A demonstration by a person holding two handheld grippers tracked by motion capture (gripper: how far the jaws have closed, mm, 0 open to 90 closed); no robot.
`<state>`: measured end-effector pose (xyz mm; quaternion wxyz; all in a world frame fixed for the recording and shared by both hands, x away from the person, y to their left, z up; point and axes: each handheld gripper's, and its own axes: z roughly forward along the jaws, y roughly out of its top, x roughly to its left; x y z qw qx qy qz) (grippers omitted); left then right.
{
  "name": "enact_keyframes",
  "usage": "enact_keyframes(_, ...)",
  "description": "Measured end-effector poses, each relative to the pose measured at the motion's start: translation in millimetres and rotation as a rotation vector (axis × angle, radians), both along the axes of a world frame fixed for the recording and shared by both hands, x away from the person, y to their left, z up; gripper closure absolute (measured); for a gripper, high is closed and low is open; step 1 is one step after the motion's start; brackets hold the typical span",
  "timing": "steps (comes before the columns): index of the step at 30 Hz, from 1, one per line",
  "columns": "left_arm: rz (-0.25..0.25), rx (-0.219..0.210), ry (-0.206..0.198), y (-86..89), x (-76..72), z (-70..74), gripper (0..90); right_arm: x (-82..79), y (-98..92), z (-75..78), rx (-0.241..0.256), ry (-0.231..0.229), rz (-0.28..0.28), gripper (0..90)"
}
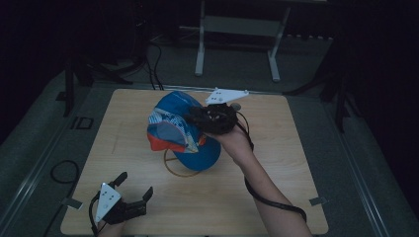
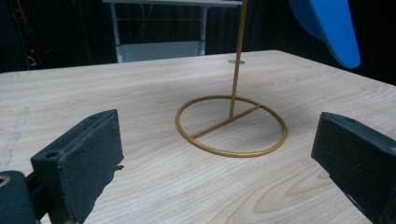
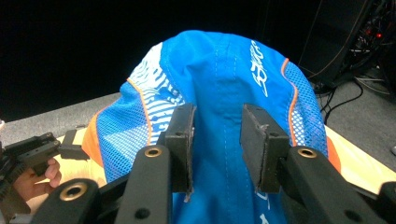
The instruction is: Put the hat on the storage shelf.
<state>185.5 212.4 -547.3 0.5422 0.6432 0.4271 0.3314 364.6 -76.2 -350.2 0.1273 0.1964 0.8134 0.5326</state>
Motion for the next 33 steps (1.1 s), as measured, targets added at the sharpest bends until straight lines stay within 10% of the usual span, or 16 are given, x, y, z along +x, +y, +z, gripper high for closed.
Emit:
enact_keyframes(16, -0.005, 0.007, 0.006, -1.5, 0.5, -1.7, 2.2, -3.3, -24.8, -16.9, 0.001, 0.027, -0.032, 62.1)
enact_keyframes(33, -0.005, 0.003, 0.016, -3.5, 2.4, -3.6, 2.2, -24.6, -57.9, -47.7, 0.001, 0.044, -0.026, 23.0)
